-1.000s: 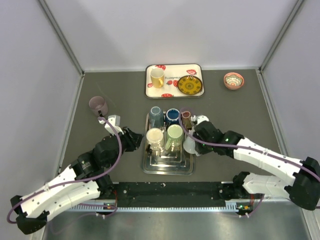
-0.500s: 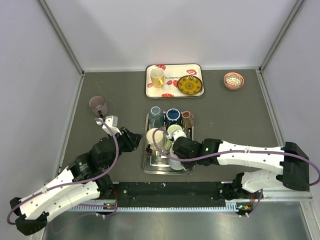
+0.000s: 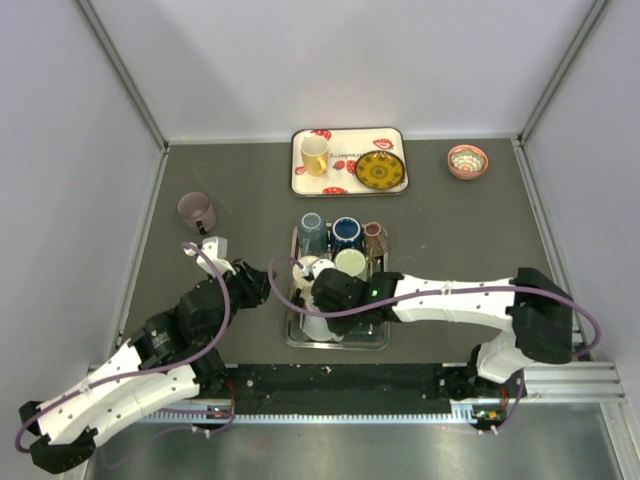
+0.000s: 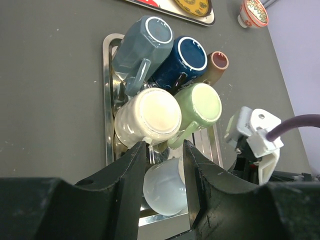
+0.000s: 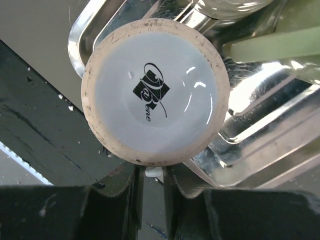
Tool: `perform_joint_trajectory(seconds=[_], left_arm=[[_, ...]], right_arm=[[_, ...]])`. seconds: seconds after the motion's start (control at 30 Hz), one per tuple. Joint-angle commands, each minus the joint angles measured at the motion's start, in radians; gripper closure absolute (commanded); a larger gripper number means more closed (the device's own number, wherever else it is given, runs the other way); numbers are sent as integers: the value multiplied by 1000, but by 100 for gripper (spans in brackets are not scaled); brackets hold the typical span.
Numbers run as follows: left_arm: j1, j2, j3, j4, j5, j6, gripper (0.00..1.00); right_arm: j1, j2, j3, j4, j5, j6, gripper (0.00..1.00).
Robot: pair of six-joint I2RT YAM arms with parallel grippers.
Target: Turn the mug right side up
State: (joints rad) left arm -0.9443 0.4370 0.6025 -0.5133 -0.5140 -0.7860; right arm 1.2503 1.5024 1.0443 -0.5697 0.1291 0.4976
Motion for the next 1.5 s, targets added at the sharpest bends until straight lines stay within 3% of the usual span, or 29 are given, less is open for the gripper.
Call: perform_joint_trajectory(seconds=[0.0, 0.47, 0.63, 0.8, 1.07, 1.13, 1.17, 1.23, 1.27, 1.37, 1.47], left_arm=[[2, -35, -16, -28, -47, -7, 59], [2, -49, -35, -37, -55, -10, 59], [2, -46, -37, -36, -61, -9, 59], [2, -38, -32, -40, -70, -6, 57], [18, 101, 46, -19, -218, 60, 39], [94, 173, 100, -21, -195, 83, 36], [213, 249, 135, -28, -151, 96, 34], [384, 316, 155, -1, 25, 126, 31], [527, 372, 161, 50, 181, 155, 30], [709, 498, 221, 102, 329, 215, 28], [806, 678, 360, 30, 365, 254, 27]], right_arm=[[14, 51, 82, 102, -31, -14, 100], [35, 139, 108, 117, 21, -10, 99], [52, 111, 83, 94, 33, -2, 65], [87, 3, 40, 74, 90, 15, 53], [116, -372, 82, -47, 242, 19, 37], [116, -451, 89, -68, 306, -10, 23], [116, -471, 89, -91, 331, -17, 21], [107, -522, 77, -104, 394, -27, 19], [104, -537, 57, -104, 402, -28, 18], [87, -596, 13, -96, 425, -8, 17], [72, -639, -21, -88, 443, -16, 16]])
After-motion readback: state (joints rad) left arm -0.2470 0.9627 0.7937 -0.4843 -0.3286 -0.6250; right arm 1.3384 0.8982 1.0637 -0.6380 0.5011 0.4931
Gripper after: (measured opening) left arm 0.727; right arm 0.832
